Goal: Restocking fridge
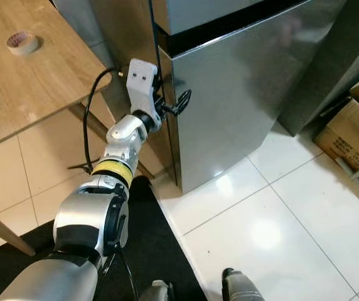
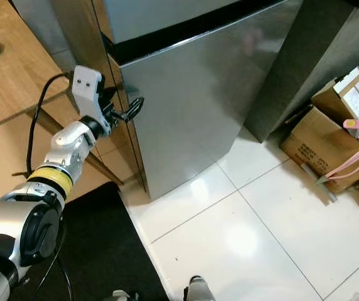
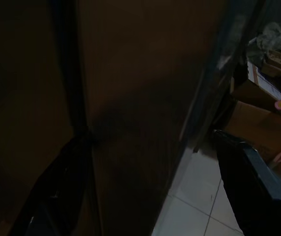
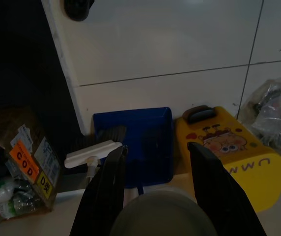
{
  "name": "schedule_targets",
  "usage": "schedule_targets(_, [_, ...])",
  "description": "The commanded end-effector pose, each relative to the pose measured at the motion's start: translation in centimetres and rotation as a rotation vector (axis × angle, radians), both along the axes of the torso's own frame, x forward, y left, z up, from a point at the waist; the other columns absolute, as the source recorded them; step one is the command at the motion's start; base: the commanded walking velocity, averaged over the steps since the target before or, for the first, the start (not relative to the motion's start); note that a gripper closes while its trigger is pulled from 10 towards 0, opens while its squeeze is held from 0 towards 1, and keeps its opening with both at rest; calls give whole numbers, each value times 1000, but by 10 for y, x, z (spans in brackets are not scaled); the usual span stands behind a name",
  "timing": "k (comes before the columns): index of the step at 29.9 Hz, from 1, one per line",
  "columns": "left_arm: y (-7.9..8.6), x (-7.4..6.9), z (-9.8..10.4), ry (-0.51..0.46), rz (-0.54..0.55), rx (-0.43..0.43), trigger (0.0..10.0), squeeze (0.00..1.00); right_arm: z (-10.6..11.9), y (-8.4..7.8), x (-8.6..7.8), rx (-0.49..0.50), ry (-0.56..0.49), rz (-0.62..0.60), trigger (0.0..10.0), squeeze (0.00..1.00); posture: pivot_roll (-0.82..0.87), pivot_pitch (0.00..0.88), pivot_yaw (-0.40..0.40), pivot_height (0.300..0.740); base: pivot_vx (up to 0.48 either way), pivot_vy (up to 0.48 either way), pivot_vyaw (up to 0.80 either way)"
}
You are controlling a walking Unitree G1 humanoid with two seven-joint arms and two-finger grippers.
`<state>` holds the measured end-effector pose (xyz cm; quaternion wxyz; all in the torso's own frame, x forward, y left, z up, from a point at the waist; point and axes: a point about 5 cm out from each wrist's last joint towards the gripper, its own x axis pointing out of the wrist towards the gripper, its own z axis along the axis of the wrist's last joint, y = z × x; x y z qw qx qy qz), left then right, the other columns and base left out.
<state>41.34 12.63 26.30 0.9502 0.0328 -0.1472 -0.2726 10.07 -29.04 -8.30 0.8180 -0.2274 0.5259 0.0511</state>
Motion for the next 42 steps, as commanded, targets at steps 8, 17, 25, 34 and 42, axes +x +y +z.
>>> schedule_targets(8, [-27, -1, 35, -73, -126, -3, 10000, 0, -1, -5, -14, -28, 28, -1, 10000, 0, -281, 394, 11, 740, 0, 0, 0])
schedule_targets(17, [-43, -7, 40, -97, -289, 65, 10000, 0, -3, -6, -22, -36, 41, -17, 10000, 0, -277, 393, 20, 740, 0, 0, 0])
schedule_targets(25, [-49, -12, 39, -87, -442, 160, 10000, 0, -5, 0, -18, -30, 27, -27, 10000, 0, -267, 381, 36, 740, 0, 0, 0])
schedule_targets(34, [-54, -16, 35, -91, -515, 197, 10000, 0, -5, 3, -14, -28, 14, -37, 10000, 0, -262, 370, 44, 740, 0, 0, 0])
schedule_targets(42, [-61, -19, 32, -102, -557, 198, 10000, 0, -5, 3, -11, -29, 4, -48, 10000, 0, -269, 359, 52, 740, 0, 0, 0])
